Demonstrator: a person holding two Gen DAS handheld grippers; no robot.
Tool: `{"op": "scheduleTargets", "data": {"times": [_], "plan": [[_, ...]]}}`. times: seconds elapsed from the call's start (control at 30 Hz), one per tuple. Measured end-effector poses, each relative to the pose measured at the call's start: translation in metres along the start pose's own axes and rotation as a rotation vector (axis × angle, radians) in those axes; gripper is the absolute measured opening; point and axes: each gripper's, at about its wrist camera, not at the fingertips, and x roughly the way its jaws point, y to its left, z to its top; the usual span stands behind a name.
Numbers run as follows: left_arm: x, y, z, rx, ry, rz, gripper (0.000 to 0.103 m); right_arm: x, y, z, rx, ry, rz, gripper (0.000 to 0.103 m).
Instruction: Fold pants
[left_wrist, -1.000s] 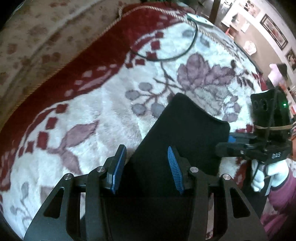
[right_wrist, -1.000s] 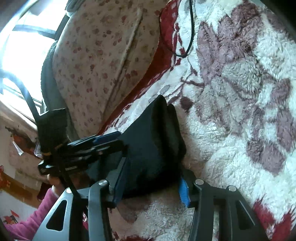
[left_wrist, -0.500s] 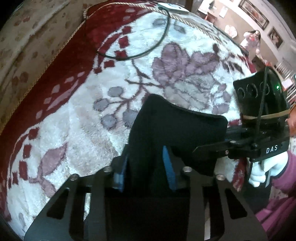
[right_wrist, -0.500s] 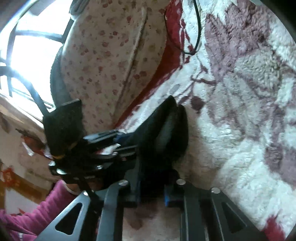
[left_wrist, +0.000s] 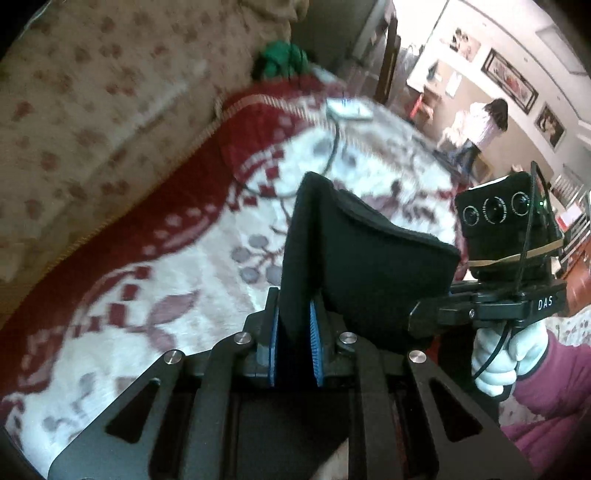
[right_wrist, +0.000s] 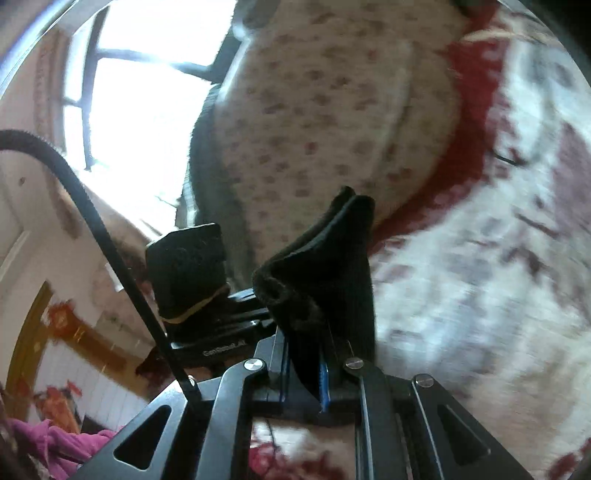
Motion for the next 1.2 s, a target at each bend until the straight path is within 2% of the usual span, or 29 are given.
{"op": "scheduleTargets", "data": {"times": [0.23,0.3,0.4,0.47,0.53,0.57,0.63,0.67,0.7,0.83,0.9,0.97,1.03,1.13,1.2], "plan": [[-0.095,0.026,-0.035,-0.096,-0.140,0.066,0.013,0.061,0.075,-0.003,-0.118,0.118,0.127,0.012],[-0.114,0.038,-0.055,-0.145,-0.163,0.102,0.013,0.087,0.090,-0.016,-0.143,0.179,0.143,0.012],[-0.140,0.066,-0.102,-0.270,-0.187,0.157,0.013,0.128,0.098,-0.040,-0.149,0.276,0.158,0.012],[-0.154,0.087,-0.136,-0.366,-0.203,0.185,0.013,0.166,0.099,-0.064,-0.157,0.364,0.145,0.012],[-0.170,0.109,-0.174,-0.485,-0.234,0.198,0.013,0.197,0.092,-0.085,-0.175,0.434,0.088,0.012],[-0.176,0.118,-0.191,-0.535,-0.246,0.218,0.013,0.215,0.087,-0.097,-0.185,0.471,0.059,0.016],[-0.188,0.130,-0.222,-0.609,-0.259,0.273,0.013,0.242,0.068,-0.111,-0.121,0.512,0.018,0.023],[-0.192,0.130,-0.230,-0.624,-0.258,0.296,0.013,0.257,0.058,-0.119,-0.050,0.551,0.004,0.023],[-0.196,0.127,-0.237,-0.631,-0.254,0.315,0.013,0.262,0.055,-0.120,-0.035,0.558,0.008,0.023],[-0.202,0.109,-0.245,-0.590,-0.251,0.359,0.013,0.248,0.084,-0.112,-0.123,0.550,0.088,0.031],[-0.199,0.096,-0.243,-0.566,-0.255,0.362,0.013,0.225,0.093,-0.098,-0.163,0.505,0.096,0.033],[-0.191,0.085,-0.238,-0.545,-0.256,0.339,0.013,0.199,0.093,-0.086,-0.193,0.446,0.061,0.039],[-0.180,0.076,-0.231,-0.525,-0.248,0.333,0.013,0.172,0.086,-0.071,-0.201,0.385,0.002,0.039],[-0.167,0.063,-0.219,-0.511,-0.248,0.302,0.013,0.154,0.075,-0.059,-0.174,0.352,-0.070,0.039],[-0.157,0.057,-0.212,-0.510,-0.242,0.286,0.013,0.148,0.064,-0.053,-0.170,0.317,-0.164,0.039]]}}
